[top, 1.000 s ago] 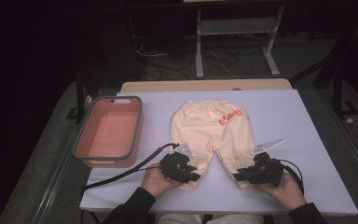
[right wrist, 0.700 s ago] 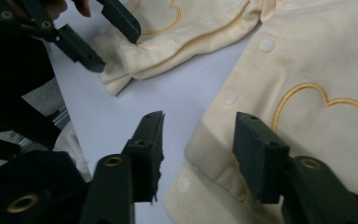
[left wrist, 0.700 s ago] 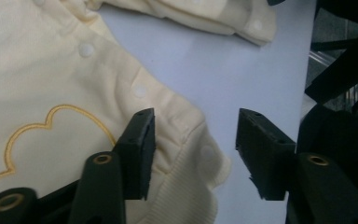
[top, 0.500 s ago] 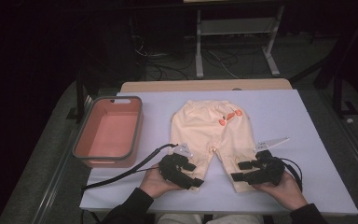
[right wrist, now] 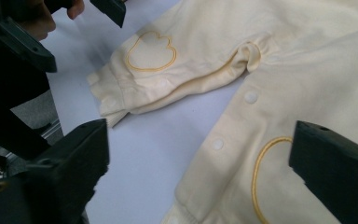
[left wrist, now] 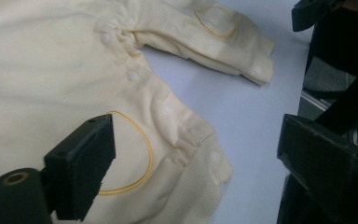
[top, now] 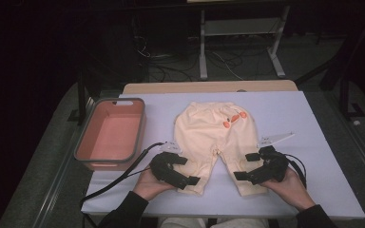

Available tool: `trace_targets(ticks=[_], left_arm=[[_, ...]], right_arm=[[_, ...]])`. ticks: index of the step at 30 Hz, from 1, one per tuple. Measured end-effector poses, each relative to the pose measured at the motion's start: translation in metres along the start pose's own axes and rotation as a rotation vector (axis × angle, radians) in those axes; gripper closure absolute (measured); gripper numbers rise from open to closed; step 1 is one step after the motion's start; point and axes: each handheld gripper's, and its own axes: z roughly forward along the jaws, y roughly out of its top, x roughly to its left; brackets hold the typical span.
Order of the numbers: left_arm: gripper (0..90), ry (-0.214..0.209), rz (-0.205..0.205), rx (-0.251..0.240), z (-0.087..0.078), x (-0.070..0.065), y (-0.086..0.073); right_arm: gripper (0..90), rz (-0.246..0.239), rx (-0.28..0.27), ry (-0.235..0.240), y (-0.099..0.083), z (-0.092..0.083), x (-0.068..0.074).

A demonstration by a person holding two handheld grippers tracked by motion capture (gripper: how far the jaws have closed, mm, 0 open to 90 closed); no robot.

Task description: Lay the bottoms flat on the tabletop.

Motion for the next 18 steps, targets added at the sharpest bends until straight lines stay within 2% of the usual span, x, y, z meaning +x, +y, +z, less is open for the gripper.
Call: trace_targets(ticks=[4,11,18], left_arm=[[0.0,0.036,0.002,-0.013,-0.007,0.002,-0.003],[0.0,0.072,-0.041,-0.038,-0.015,0.005,-0.01],[0.0,0.102,-0.06,-0.042,-0.021,0.007,-0.018]], right_arm=[[0.0,-0.009,-0.006,-0.013,0.006,0.0,-0.001],[0.0,-0.03,-0.02,-0.028,0.019,0.006,-0.005],[0.0,-0.062,-0.024,-0.036,0.035,0.014,-0.004]])
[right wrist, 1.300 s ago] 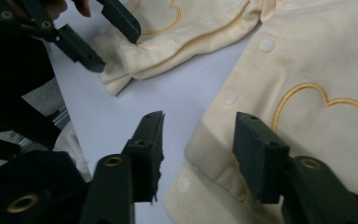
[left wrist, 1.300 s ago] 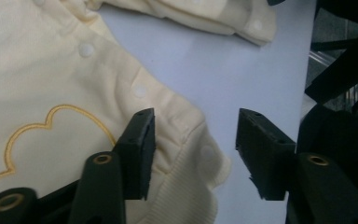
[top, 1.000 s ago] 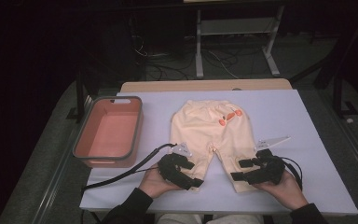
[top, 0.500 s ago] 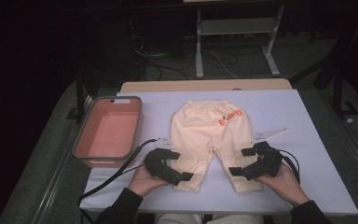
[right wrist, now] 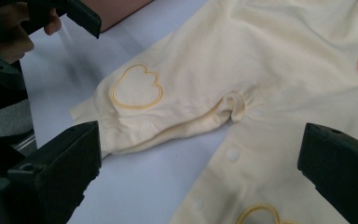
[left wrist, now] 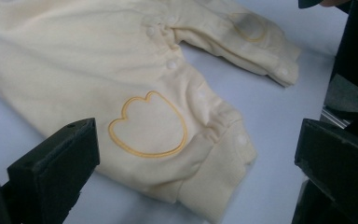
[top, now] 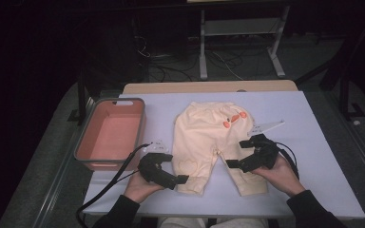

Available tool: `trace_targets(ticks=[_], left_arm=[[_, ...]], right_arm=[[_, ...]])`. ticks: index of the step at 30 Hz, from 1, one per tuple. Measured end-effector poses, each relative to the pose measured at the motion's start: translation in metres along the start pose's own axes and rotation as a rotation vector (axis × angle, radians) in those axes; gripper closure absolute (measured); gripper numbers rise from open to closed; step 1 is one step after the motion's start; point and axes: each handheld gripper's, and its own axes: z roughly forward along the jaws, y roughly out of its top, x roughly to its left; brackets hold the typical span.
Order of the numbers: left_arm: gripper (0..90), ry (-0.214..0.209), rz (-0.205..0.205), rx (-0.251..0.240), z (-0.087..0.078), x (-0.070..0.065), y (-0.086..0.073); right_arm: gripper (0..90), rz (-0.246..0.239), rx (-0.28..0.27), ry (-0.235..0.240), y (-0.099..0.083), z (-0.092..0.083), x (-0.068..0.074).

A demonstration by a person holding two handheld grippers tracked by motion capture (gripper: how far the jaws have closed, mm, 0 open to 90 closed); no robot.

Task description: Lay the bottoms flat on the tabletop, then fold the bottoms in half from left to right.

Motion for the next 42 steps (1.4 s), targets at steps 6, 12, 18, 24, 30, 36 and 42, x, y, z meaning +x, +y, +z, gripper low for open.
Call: trace_targets(ticks=[6,12,18,24,30,36,42], left_arm=[[0.0,0.006,-0.054,-0.029,-0.004,0.005,-0.008],[0.0,0.037,-0.069,-0.031,-0.002,0.007,-0.013],[0.0,0.059,-0.093,-0.036,-0.002,0.01,-0.018],[0.0,0.092,-0.098,-0.007,-0.001,0.015,-0.026],[3.5,0.086,-0.099,0.017,0.004,0.015,-0.031],[6.4,0.063,-0.102,0.057,0.012,0.015,-0.034],[13.3,0.026,-0.124,0.056,0.015,0.017,-0.035]], right_arm=[[0.0,-0.038,-0.012,-0.009,0.02,0.012,0.001],[0.0,-0.06,-0.029,-0.013,0.037,0.021,-0.003],[0.0,-0.079,-0.024,-0.02,0.052,0.032,-0.006],[0.0,-0.09,-0.027,-0.024,0.065,0.044,-0.008],[0.0,-0.082,-0.032,-0.026,0.073,0.057,-0.011],[0.0,-0.07,-0.025,-0.032,0.08,0.068,-0.016],[0.0,-0.048,-0.035,-0.05,0.087,0.079,-0.022]])
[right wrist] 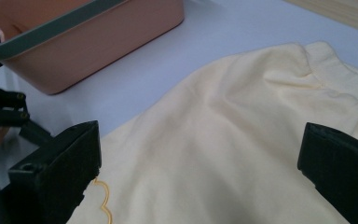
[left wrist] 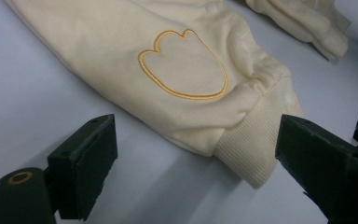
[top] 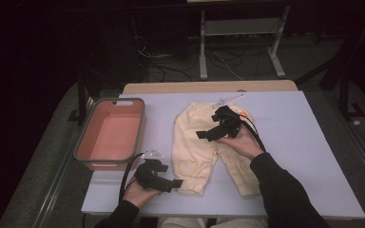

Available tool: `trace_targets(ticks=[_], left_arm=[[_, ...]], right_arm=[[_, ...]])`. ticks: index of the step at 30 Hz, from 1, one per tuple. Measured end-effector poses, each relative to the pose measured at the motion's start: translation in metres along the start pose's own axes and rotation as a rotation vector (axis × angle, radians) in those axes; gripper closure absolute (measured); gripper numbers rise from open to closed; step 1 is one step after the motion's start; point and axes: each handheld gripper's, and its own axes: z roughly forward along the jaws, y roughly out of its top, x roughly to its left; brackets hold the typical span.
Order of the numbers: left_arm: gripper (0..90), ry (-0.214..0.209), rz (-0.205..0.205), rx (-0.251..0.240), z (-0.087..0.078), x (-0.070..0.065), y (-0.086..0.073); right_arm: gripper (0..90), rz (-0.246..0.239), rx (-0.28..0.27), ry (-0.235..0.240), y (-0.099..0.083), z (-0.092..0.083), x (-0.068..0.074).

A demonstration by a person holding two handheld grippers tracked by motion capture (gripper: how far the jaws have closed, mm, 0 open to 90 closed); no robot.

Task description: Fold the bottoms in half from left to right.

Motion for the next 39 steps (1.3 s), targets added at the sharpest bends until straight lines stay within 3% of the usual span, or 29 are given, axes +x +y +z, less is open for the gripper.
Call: trace_targets(ticks=[10,16,25,28,30,33,39], left_arm=[[16.8,-0.022,-0.016,0.024,0.005,0.002,-0.001],[33.9,-0.024,-0.042,0.002,0.007,0.004,0.0],[59.2,-0.025,-0.045,-0.015,0.016,0.003,0.003],[71.5,-0.053,-0.111,-0.028,0.018,0.007,0.004],[79.3,-0.046,-0.124,-0.034,0.017,0.007,0.004],[84.6,-0.039,-0.119,-0.034,0.016,0.006,0.005],[86.2,-0.036,-0.095,-0.027,0.015,0.005,0.006]], right_arm=[[0.0,0.008,0.004,-0.009,0.01,0.017,-0.004],[0.0,0.022,-0.009,-0.016,0.015,0.025,-0.01],[0.0,0.052,-0.019,-0.032,0.015,0.038,-0.019],[0.0,0.06,-0.018,-0.04,0.016,0.043,-0.022],[0.0,0.069,-0.022,-0.043,0.019,0.046,-0.023],[0.0,0.069,-0.036,-0.056,0.024,0.049,-0.024],[0.0,0.065,-0.045,-0.08,0.038,0.052,-0.028]])
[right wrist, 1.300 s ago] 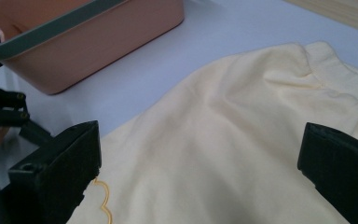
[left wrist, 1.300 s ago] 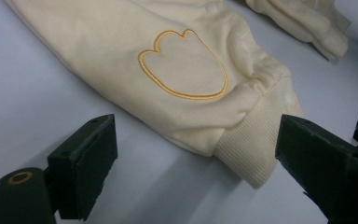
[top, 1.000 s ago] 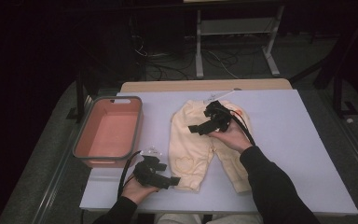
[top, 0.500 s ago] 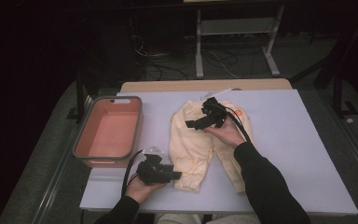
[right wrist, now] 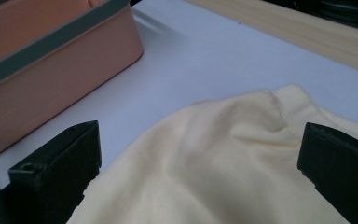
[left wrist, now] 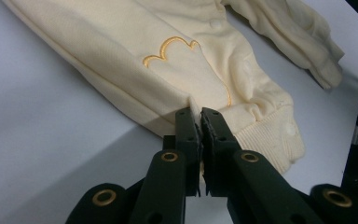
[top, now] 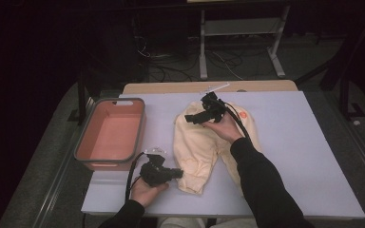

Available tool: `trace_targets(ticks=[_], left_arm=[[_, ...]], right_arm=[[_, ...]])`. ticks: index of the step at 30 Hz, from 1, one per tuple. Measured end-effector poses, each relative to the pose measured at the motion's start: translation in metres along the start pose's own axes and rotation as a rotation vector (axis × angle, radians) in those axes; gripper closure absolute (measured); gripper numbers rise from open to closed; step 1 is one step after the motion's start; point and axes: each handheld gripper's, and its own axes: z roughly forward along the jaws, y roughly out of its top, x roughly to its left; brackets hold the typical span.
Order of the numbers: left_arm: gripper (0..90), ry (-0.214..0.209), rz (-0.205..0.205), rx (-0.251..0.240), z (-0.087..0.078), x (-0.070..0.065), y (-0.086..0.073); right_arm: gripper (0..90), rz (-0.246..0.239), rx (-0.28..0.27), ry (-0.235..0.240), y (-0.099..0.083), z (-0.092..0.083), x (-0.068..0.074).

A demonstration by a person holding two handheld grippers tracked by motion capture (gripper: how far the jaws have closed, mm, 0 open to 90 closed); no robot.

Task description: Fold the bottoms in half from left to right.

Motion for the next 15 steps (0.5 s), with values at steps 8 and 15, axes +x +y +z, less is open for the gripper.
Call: trace_targets(ticks=[8,15], left_arm=[[86.5,-0.008,0.015,0.021,-0.001,-0.002,0.002],[86.7,-0.017,0.027,0.024,-0.003,-0.002,0.003]], right_arm=[[2.7,0.012,0.002,-0.054,0.022,0.009,-0.007],[7.2,0.018,0.005,-0.067,0.034,0.02,-0.01]])
